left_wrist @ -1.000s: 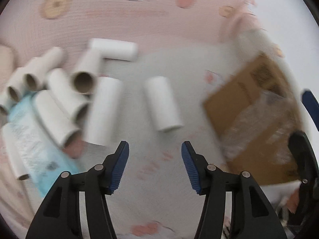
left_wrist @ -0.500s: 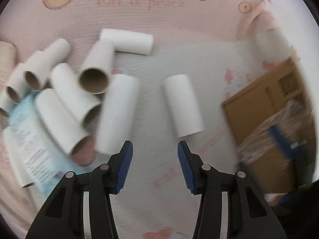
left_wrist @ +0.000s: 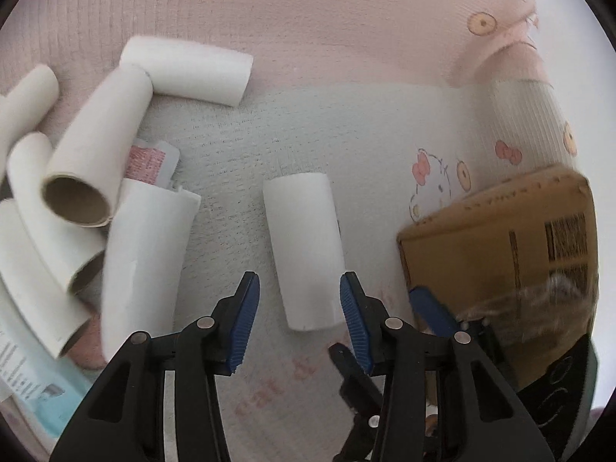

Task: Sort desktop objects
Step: 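Close the right gripper around a standing white cardboard tube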

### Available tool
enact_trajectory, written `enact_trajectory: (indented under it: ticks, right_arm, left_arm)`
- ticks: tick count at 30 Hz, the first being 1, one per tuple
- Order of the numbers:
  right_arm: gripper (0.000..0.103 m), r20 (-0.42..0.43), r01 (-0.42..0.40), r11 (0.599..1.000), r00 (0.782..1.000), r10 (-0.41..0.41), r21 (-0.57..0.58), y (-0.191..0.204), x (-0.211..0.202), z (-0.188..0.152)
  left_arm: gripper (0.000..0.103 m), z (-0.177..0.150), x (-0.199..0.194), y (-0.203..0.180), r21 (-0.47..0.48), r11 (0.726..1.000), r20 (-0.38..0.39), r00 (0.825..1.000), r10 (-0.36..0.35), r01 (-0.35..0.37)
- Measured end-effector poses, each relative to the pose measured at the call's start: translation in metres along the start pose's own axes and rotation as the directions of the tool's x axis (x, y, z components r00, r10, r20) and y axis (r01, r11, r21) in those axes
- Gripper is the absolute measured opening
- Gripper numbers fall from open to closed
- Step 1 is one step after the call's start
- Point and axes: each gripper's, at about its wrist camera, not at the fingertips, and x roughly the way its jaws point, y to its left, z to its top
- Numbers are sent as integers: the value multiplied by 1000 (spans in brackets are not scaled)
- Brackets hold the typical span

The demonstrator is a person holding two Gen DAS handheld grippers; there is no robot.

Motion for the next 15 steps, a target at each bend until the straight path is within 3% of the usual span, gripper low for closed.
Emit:
enact_trajectory:
  ticks: [3, 6, 11, 12, 14, 15]
  right_arm:
    - [65, -25, -10, 999, 1000, 11, 39, -5, 10, -1]
    - [65, -66, -44, 996, 997, 50, 80, -9, 20, -3]
    - [65, -108, -103, 984, 987, 119, 144, -14, 32, -4]
    - [62, -119, -106, 984, 985, 124, 142, -14, 35, -4]
    - [45, -137, -120, 982, 981, 140, 149, -15, 38, -5]
    - [43, -146, -138, 977, 976, 161, 160, -17, 38, -6]
  left_arm:
    - [40, 5, 11, 5, -44, 999, -30, 999, -18, 16]
    - [40, 7, 19, 9, -101, 992, -45, 996, -83, 78]
    - [38, 9, 31, -3, -70, 994, -56, 994, -92, 88]
    - [38, 10, 32, -5, -59, 995, -54, 995, -86, 83]
    - [38, 9, 33, -7, -52, 995, -54, 995, -88, 85]
    - [38, 8, 33, -6, -53, 995, -51, 995, -91, 88]
